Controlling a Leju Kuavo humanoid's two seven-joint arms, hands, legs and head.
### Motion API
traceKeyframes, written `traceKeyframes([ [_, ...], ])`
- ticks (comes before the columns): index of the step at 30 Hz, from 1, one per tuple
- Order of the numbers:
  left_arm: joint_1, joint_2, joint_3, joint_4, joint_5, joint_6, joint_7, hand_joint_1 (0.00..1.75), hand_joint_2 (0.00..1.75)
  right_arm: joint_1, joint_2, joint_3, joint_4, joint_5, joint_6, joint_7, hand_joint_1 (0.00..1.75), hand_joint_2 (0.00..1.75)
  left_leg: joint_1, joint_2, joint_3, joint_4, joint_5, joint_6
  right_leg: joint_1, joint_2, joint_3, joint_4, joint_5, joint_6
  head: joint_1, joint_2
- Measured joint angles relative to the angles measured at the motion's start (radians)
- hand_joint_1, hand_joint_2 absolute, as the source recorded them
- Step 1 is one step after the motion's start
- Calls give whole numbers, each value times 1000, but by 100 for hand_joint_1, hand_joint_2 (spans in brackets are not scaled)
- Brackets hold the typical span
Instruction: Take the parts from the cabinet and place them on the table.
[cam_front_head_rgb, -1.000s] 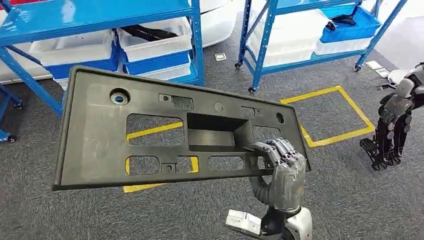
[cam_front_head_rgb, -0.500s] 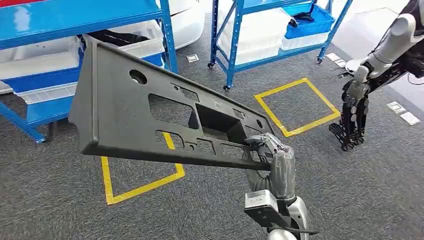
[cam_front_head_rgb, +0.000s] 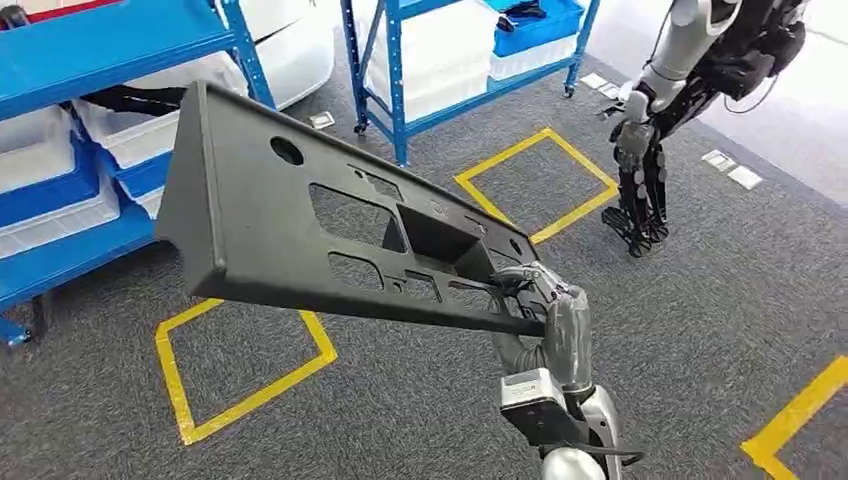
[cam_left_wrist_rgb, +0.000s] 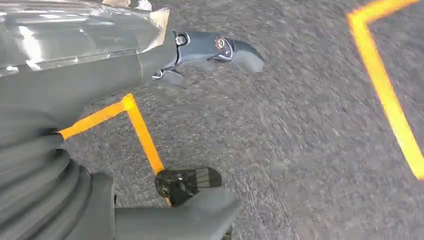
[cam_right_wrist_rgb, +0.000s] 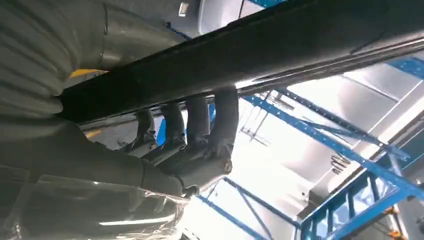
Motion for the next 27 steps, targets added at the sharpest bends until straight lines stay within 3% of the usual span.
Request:
traceKeyframes([
  [1, 0, -1, 9, 0, -11, -1, -2, 0, 175, 1, 8, -3, 0, 0, 7, -5, 175, 175, 0, -19, -39, 82, -45, -1, 1, 12, -1, 0, 1, -4, -1, 0],
  [2, 1, -1, 19, 0, -19, -1, -4, 0, 175, 1, 14, -7, 0, 0, 12, -9, 175, 175, 0, -26, -84, 172, -82, -2, 3, 28, -2, 0, 1, -4, -1, 0],
  [3, 0, -1, 28, 0, -26, -1, -7, 0, 175, 1, 18, -15, 2, 0, 18, -12, 175, 175, 1, -27, -114, 226, -93, -3, 4, 42, -2, 1, 2, -4, -2, 0],
  [4, -1, -1, 37, 0, -30, -1, -11, 0, 175, 2, 21, -19, 6, 0, 22, -14, 175, 175, 1, -28, -127, 237, -79, -3, 4, 58, -1, 1, 2, -4, -1, 0],
  [5, -2, -1, 42, 0, -37, -2, -14, 0, 175, 2, 24, -21, 8, 0, 24, -17, 175, 175, 3, -28, -118, 204, -44, -1, 4, 72, 0, 3, 2, -4, -1, 0],
  [7, -7, -1, 50, 0, -45, -6, -19, 0, 175, 2, 29, -26, 10, 0, 28, -23, 175, 175, 7, -40, -68, 84, 38, 0, 3, 95, 1, 8, 1, -3, -2, 0],
  [8, -12, -1, 61, 0, -51, -9, -22, 0, 175, 1, 33, -31, 11, 0, 29, -25, 175, 175, 15, -96, -20, -33, 89, 3, 3, 114, -1, 12, 1, -2, -2, 0],
  [9, -16, -2, 68, 1, -55, -11, -25, 0, 175, -2, 34, -34, 13, -1, 30, -26, 175, 175, 18, -130, -12, -53, 75, 1, 14, 125, -9, 18, 0, 2, -1, 0],
  [11, -18, -3, 77, 1, -62, -13, -29, 0, 175, -5, 38, -37, 15, -5, 31, -29, 175, 175, 9, -102, -19, -49, 76, 8, 9, 149, -23, 15, 8, 16, 1, 0],
  [12, -22, -3, 79, 1, -66, -13, -30, 0, 175, -4, 38, -39, 15, -8, 31, -31, 175, 175, 3, -90, -17, -49, 78, 16, 3, 162, -27, 9, 13, 26, 0, 0],
  [13, -27, -6, 82, 1, -70, -15, -33, 0, 175, -5, 38, -42, 16, -11, 31, -33, 175, 175, 7, -74, -14, -61, 87, 28, 10, 172, -41, 9, 16, 36, 1, 0],
  [14, -34, -7, 84, 1, -73, -18, -35, 0, 175, -4, 38, -43, 17, -14, 31, -34, 175, 175, 8, -60, -13, -68, 95, 37, 4, 110, -43, 33, 7, 32, 0, 0],
  [15, -35, -7, 88, 1, -76, -19, -39, 0, 175, -10, 37, -44, 18, -18, 31, -36, 175, 175, 7, -48, -13, -71, 95, 44, 10, 57, -70, 80, -21, 26, 10, 0],
  [16, -34, -7, 94, 1, -82, -19, -39, 0, 175, -14, 38, -44, 21, -23, 31, -39, 175, 175, 5, -32, -13, -71, 95, 47, 8, 36, -107, 153, -55, 22, 9, 0],
  [17, -34, -8, 98, 2, -84, -19, -42, 0, 175, -17, 37, -44, 24, -27, 31, -40, 175, 175, 4, -12, -13, -71, 94, 48, 6, 27, -153, 244, -92, 21, 10, 0],
  [18, -34, -8, 102, 3, -89, -19, -43, 0, 175, -16, 37, -44, 26, -30, 31, -40, 175, 175, 3, 3, -15, -70, 94, 48, 5, 25, -184, 310, -114, 23, 10, 0],
  [19, -35, -8, 107, 4, -91, -19, -45, 0, 175, -16, 37, -45, 30, -34, 31, -40, 175, 175, 2, 20, -16, -70, 94, 48, 5, 23, -196, 340, -117, 30, 10, 0],
  [20, -36, -8, 110, 5, -94, -19, -47, 0, 175, -17, 37, -45, 34, -38, 31, -42, 175, 175, 2, 34, -16, -70, 93, 47, 2, 21, -179, 314, -103, 39, 10, 0],
  [22, -43, -8, 113, 8, -101, -19, -51, 0, 175, -18, 36, -45, 39, -51, 31, -45, 175, 175, 3, 60, -13, -69, 91, 42, 0, -4, -78, 144, -46, 56, 10, 0],
  [23, -47, -8, 115, 11, -104, -19, -53, 0, 175, -21, 36, -45, 40, -56, 31, -47, 175, 175, 3, 69, -10, -69, 89, 39, 0, -38, -24, 57, -25, 59, 10, 0],
  [24, -49, -8, 118, 13, -108, -18, -54, 0, 175, -28, 37, -45, 42, -59, 32, -48, 175, 175, -8, 79, -6, -67, 83, 31, 9, -84, -1, 8, -26, 47, 10, 0],
  [25, -49, -7, 121, 14, -110, -15, -57, 0, 175, -32, 37, -45, 44, -64, 34, -49, 175, 175, -8, 89, -4, -68, 81, 23, 13, -69, 3, 9, -20, 39, 7, 0],
  [27, -60, -7, 123, 20, -114, -12, -61, 0, 175, -33, 37, -47, 48, -74, 39, -52, 175, 175, -5, 111, 5, -70, 80, 13, 16, -45, -15, 12, -20, 29, 5, 0],
])
